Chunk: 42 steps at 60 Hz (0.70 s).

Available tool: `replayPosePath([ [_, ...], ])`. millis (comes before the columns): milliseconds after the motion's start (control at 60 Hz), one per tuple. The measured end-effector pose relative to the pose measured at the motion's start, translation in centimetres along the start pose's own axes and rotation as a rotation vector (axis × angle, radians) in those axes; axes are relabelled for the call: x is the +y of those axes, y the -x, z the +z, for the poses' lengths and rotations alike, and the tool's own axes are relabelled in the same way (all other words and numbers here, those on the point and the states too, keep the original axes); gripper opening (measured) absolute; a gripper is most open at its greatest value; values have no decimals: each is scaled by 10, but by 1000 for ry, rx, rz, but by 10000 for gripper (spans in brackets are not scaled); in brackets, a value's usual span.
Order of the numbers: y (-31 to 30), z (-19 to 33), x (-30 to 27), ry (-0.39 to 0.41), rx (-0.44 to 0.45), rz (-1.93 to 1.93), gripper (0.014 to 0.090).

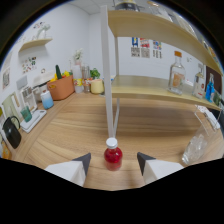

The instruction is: Make me a cup of Vodka Sunrise.

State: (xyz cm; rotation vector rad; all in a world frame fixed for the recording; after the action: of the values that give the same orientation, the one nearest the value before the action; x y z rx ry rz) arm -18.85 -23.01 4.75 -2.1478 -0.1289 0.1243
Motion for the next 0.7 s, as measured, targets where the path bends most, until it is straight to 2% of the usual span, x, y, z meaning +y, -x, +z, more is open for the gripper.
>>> replayPosePath([
  [67, -6, -21, -17, -26, 5, 4, 867],
  [183, -22, -63, -50, -116, 3, 14, 864],
  [317, -65, -114, -77, -213, 33, 11, 866],
  [450, -125, -148, -62, -207, 84, 30, 863],
  [567, -182, -166, -38, -154, 129, 67, 862],
  [700, -242, -195, -62, -162, 186, 116, 854],
])
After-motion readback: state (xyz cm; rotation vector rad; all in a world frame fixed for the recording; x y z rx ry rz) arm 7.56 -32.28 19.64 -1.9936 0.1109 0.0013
